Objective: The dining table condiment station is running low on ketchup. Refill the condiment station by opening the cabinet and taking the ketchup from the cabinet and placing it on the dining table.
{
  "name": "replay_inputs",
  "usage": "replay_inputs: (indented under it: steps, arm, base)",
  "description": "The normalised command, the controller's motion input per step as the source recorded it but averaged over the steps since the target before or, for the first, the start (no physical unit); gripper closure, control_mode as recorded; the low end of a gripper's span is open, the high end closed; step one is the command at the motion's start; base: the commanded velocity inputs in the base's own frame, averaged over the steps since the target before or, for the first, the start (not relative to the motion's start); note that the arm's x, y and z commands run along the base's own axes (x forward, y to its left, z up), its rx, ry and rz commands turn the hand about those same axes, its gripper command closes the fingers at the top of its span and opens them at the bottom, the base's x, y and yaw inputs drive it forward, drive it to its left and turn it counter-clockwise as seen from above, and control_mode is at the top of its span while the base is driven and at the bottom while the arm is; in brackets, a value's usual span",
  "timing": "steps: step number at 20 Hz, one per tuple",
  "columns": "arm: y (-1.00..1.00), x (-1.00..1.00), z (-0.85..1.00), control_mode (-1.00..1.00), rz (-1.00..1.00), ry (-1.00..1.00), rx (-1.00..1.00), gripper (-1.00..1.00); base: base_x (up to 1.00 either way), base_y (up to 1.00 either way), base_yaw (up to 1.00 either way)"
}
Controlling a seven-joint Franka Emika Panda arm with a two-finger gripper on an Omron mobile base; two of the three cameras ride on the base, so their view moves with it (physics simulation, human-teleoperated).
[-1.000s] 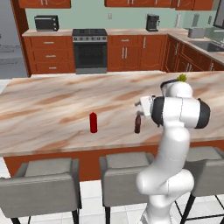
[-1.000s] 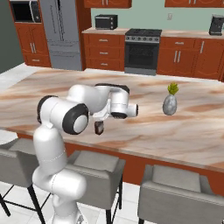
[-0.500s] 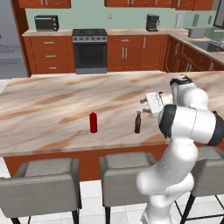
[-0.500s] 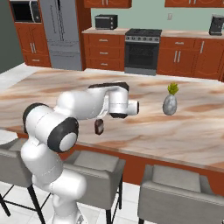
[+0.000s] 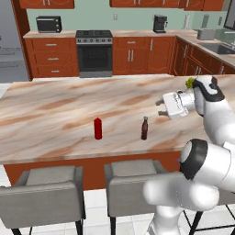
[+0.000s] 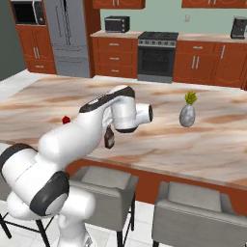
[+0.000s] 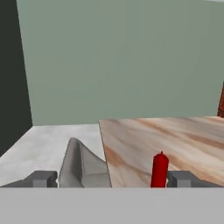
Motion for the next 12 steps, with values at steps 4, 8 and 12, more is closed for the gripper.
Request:
replay_inputs:
  steps: [4,8,12]
  arm:
    - [0.20,-0.77,0.59,-1.00,-0.14,0.05,-0.15,-1.00]
    - [0.27,-0.69,0.46,-1.00,-0.14,0.05,-0.17,-1.00]
    - [0.39,-0.65,0.35,-1.00,-0.18,0.05,-0.18,-1.00]
  base:
    - [0.00,0.00,0.00]
    - [0.00,0.00,0.00]
    - [0.00,0.00,0.00]
